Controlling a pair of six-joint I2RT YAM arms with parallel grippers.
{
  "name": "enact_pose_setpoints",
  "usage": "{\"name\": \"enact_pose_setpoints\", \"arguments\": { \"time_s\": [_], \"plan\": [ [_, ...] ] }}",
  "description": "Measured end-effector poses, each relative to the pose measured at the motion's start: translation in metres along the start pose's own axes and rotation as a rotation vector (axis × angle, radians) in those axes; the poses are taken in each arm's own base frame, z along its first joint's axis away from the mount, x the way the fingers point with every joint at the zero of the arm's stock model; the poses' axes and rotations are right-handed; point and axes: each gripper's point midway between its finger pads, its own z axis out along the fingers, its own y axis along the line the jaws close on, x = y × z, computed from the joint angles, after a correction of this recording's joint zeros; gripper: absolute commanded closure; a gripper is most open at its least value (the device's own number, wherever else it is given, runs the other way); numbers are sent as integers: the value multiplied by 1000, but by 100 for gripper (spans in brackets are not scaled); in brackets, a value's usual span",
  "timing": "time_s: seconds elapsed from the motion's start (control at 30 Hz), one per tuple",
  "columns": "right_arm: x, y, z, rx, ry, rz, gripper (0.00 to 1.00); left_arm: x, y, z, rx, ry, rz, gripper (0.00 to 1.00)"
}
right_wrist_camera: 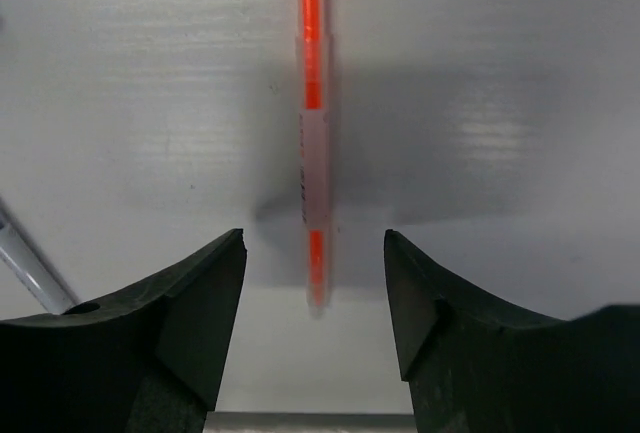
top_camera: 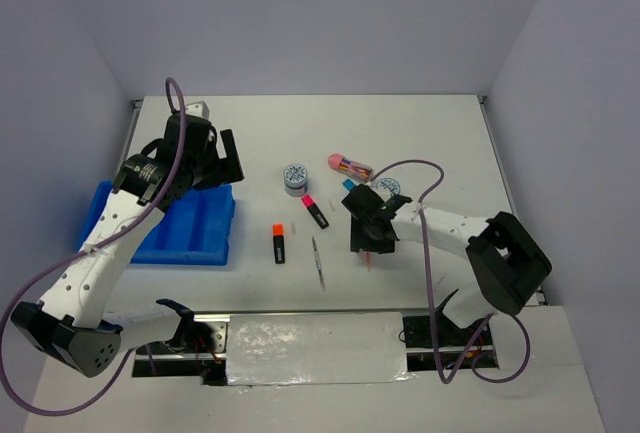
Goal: Sort the stationery into containers
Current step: Pick up the pen from the center of the board.
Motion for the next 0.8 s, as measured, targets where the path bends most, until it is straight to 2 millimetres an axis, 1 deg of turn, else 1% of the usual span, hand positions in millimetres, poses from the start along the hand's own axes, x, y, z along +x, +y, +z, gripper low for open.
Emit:
{"name": "enact_pose_setpoints", "arguments": {
  "time_s": [0.13,0.2,0.23,0.37,0.4,0.43,0.47,0.5,0.57,0.67,0.73,0.8],
  "plan": [
    [-1,6,18,2,1,-13,43,-1,-1,0,5,-4,7,1],
    [-2,7,19,4,1,-19,46,-1,-1,0,7,-5,19,1],
    [-2,6,19,7,1,-22,50,-2,0,0,7,-6,21,1],
    [-5,5,21,11,-4,-24,59,-2,0,-2,10,-13,24,1],
    [-6,4,21,11,-6,-21,68,-3,0,-4,12,-17,23,1],
    [-7,3,22,13,-10,-18,72,-3,0,-5,12,-19,22,1],
    [-8,3,22,11,-12,-15,80,-4,0,-5,13,-22,21,1],
    [-9,3,23,7,-13,-13,84,-4,0,-6,13,-23,21,1],
    [-11,3,23,1,-15,-13,100,-4,0,-6,13,-22,19,1],
    [-13,3,23,-5,-15,-24,100,1,-3,-1,10,-4,11,1],
    [-14,4,21,-14,-18,-32,100,12,-7,8,2,34,9,1],
    [-15,5,14,-31,-23,-33,100,25,-17,19,-13,81,13,1]
  ]
}}
